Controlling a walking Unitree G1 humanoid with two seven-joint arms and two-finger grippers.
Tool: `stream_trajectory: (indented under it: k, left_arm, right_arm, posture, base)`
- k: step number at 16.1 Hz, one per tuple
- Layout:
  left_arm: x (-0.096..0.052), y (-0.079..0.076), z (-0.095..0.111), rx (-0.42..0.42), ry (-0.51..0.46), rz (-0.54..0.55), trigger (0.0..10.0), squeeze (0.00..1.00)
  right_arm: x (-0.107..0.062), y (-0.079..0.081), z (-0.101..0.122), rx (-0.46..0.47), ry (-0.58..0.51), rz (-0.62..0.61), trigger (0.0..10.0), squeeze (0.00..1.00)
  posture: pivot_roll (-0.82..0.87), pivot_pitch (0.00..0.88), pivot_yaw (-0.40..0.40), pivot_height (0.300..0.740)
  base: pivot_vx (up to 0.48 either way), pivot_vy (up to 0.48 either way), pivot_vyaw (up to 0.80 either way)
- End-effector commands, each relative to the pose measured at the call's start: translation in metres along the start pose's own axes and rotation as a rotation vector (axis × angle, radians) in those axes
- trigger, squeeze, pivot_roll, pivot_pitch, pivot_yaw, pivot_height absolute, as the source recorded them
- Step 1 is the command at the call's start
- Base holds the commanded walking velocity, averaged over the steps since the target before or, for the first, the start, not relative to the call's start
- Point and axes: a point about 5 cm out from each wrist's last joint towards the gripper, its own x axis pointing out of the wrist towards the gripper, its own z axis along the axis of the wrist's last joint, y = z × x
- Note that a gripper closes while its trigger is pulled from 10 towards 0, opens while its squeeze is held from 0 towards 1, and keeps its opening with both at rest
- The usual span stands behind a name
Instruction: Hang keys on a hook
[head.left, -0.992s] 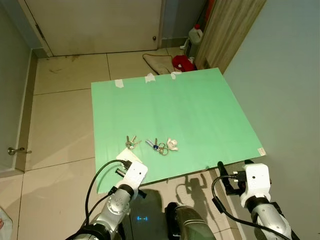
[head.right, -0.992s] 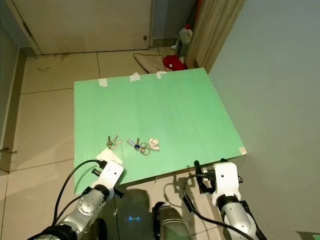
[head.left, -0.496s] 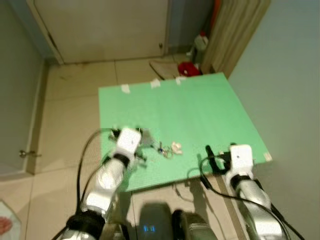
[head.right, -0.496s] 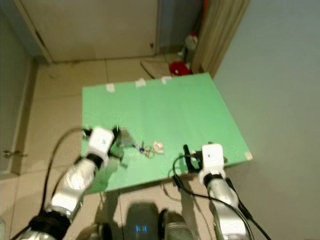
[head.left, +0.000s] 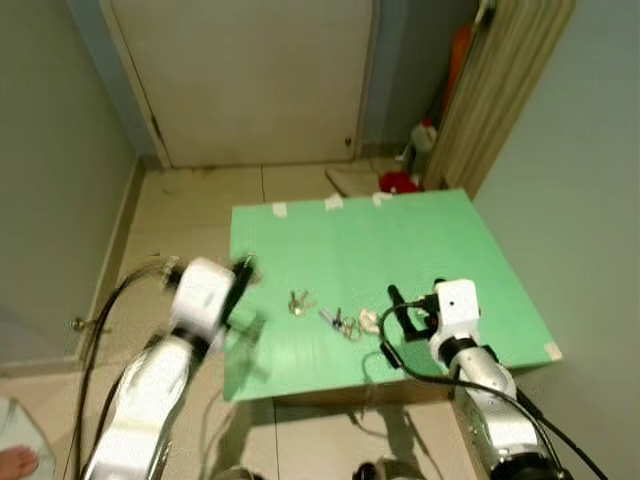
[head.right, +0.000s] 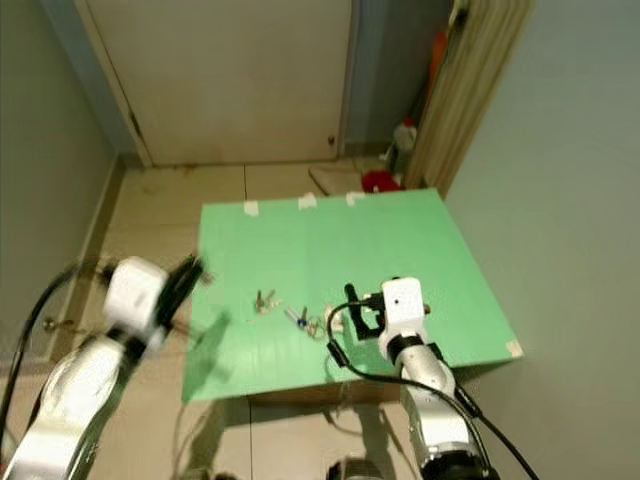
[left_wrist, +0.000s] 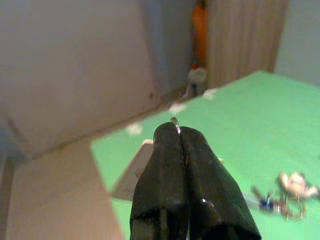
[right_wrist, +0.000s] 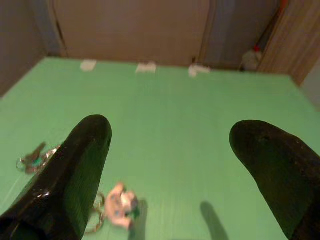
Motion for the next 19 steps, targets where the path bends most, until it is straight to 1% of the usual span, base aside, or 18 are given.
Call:
stream_trajectory:
  k: [1,2,3,4,6,7,8,9,10,11,12,13,14,15,16,17,18,19]
  left_arm:
    - [0.000,-0.002,0.008,-0.026,-0.038,0.038,0.0,0.00]
    - [0.000,-0.001,0.005,-0.090,-0.027,0.115,0.0,0.00]
    - [0.003,0.009,-0.012,-0.210,0.056,0.300,0.0,0.00]
    - [0.003,0.010,-0.019,-0.242,0.079,0.320,0.0,0.00]
    - [0.007,0.004,-0.013,-0.225,0.056,0.267,0.0,0.00]
    - [0.015,-0.006,0.004,-0.126,0.000,0.144,0.0,0.00]
    - [0.023,-0.010,0.015,-0.067,-0.031,0.059,0.0,0.00]
    - [0.032,-0.010,0.014,-0.092,-0.016,0.056,0.0,0.00]
    - [0.035,-0.010,0.013,-0.123,-0.005,0.062,0.0,0.00]
    - [0.038,-0.014,0.011,-0.122,0.010,0.032,0.0,0.00]
    - [0.042,-0.020,0.005,-0.143,0.047,-0.009,0.0,0.00]
    - [0.045,-0.023,0.001,-0.154,0.060,-0.024,0.0,0.00]
    - [0.046,-0.024,0.008,-0.082,0.009,-0.048,0.0,0.00]
    - [0.046,-0.024,0.010,-0.053,-0.010,-0.058,0.0,0.00]
    - [0.041,-0.021,0.011,-0.008,-0.029,-0.063,0.0,0.00]
    - [0.026,-0.015,0.005,0.002,-0.020,-0.043,0.0,0.00]
    - [0.022,-0.015,0.001,0.004,-0.007,-0.042,0.0,0.00]
    - [0.024,-0.018,0.000,-0.026,-0.003,-0.021,0.0,0.00]
  right_arm:
    - [-0.001,-0.005,0.000,0.019,-0.018,-0.024,10.0,0.00]
    - [-0.002,-0.007,0.001,0.021,-0.027,-0.030,10.0,0.00]
    - [-0.004,-0.008,0.006,0.027,-0.054,-0.044,10.0,0.00]
    - [-0.006,-0.010,0.011,0.049,-0.088,-0.073,10.0,0.00]
    - [-0.010,-0.014,0.019,0.100,-0.132,-0.122,10.0,0.00]
    - [-0.018,-0.012,0.025,0.112,-0.173,-0.140,10.0,0.00]
    - [-0.025,-0.007,0.024,0.112,-0.184,-0.144,10.0,0.00]
    - [-0.030,-0.006,0.018,0.121,-0.165,-0.160,10.0,0.00]
    - [-0.032,-0.005,0.015,0.129,-0.155,-0.168,10.0,0.00]
    - [-0.034,-0.005,0.012,0.131,-0.148,-0.171,10.0,0.00]
    - [-0.037,-0.005,0.009,0.136,-0.136,-0.178,10.0,0.00]
    - [-0.040,-0.007,0.008,0.142,-0.130,-0.192,10.0,0.00]
    - [-0.043,-0.012,0.010,0.151,-0.153,-0.219,10.0,0.00]
    - [-0.045,-0.014,0.011,0.155,-0.162,-0.228,10.0,0.00]
    - [-0.050,-0.017,0.011,0.147,-0.164,-0.242,10.0,0.00]
    - [-0.065,-0.021,0.004,0.121,-0.138,-0.250,10.0,0.00]
    - [-0.072,-0.021,-0.001,0.115,-0.114,-0.249,10.0,0.00]
    - [-0.076,-0.022,-0.007,0.110,-0.090,-0.248,10.0,0.00]
  posture:
    - [0.06,0.000,-0.030,0.740]
    - [0.06,0.000,-0.034,0.740]
    - [0.05,0.000,-0.040,0.740]
    - [0.05,0.000,-0.045,0.740]
    - [0.04,0.000,-0.043,0.740]
    - [-0.01,0.000,-0.007,0.740]
    - [-0.02,0.000,0.002,0.740]
    - [-0.05,0.000,0.015,0.740]
    - [-0.05,0.000,0.015,0.740]
    - [-0.06,0.000,0.019,0.740]
    - [-0.08,0.000,0.029,0.740]
    - [-0.09,0.000,0.035,0.740]
    - [-0.10,0.000,0.042,0.740]
    - [-0.11,0.000,0.045,0.740]
    - [-0.12,0.000,0.047,0.740]
    - [-0.11,0.000,0.037,0.740]
    - [-0.11,0.000,0.033,0.740]
    - [-0.11,0.000,0.031,0.740]
  base:
    - [0.000,0.000,0.00]
    - [0.000,0.000,0.00]
    - [0.000,0.000,0.00]
    - [0.000,0.000,0.00]
    - [0.000,0.000,0.00]
    - [0.000,0.000,0.00]
    - [0.000,0.000,0.00]
    - [0.000,0.000,0.00]
    - [0.000,0.000,0.00]
    - [0.000,0.000,0.00]
    - [0.000,0.000,0.00]
    - [0.000,0.000,0.00]
    - [0.000,0.000,0.00]
    - [0.000,0.000,0.00]
    - [0.000,0.000,0.00]
    - [0.000,0.000,0.00]
    - [0.000,0.000,0.00]
    - [0.000,0.000,0.00]
